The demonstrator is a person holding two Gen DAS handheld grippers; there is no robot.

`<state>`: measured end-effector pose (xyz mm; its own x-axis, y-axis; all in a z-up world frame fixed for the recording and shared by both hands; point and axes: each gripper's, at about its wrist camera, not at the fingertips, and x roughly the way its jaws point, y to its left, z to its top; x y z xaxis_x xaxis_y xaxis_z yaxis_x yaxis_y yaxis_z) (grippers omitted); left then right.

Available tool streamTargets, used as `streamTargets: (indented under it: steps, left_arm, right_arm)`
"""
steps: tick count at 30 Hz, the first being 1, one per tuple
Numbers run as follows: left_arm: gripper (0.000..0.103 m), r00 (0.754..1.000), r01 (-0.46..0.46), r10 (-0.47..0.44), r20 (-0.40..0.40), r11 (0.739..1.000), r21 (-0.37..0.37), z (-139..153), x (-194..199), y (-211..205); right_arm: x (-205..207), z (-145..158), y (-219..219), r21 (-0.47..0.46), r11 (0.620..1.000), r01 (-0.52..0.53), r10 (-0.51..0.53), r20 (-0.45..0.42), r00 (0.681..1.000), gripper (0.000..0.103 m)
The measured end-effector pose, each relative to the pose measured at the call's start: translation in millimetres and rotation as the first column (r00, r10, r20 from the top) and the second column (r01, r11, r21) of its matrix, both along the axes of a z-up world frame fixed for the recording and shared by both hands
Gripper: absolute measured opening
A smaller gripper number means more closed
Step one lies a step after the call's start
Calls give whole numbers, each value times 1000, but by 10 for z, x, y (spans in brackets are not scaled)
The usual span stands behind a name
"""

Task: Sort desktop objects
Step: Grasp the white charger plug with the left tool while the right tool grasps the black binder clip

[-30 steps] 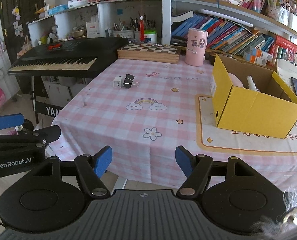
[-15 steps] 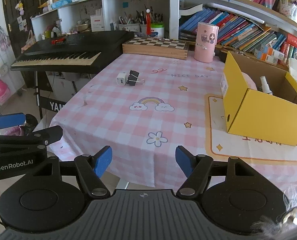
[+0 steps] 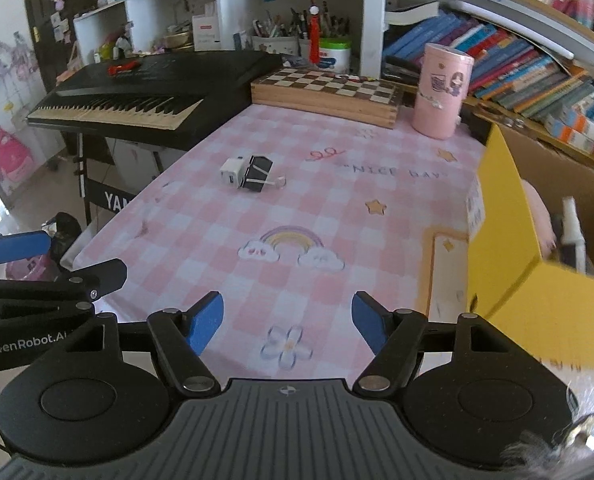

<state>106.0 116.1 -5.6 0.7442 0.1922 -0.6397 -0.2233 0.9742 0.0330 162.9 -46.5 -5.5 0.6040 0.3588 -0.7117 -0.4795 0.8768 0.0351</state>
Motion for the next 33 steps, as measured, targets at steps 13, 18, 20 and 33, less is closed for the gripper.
streamTargets:
  steps: [13, 18, 20, 33]
  left_arm:
    - [89, 988, -157, 157, -13, 987, 20, 63, 493, 70]
    - [89, 972, -231, 232, -36, 972, 35, 59, 615, 141]
    - [89, 966, -253, 255, -45, 966, 46, 53, 667, 153]
    - [89, 934, -337, 343, -102, 938, 79, -3, 981, 216]
  right_arm:
    - [832, -82, 112, 54, 994, -98, 101, -52, 993, 69]
    - [1173, -145, 285, 99, 985, -143, 151, -75, 986, 69]
    - [1318, -166, 375, 116, 979, -165, 176, -85, 981, 69]
    - [2096, -507, 970, 131, 941, -312, 326, -102, 940, 58]
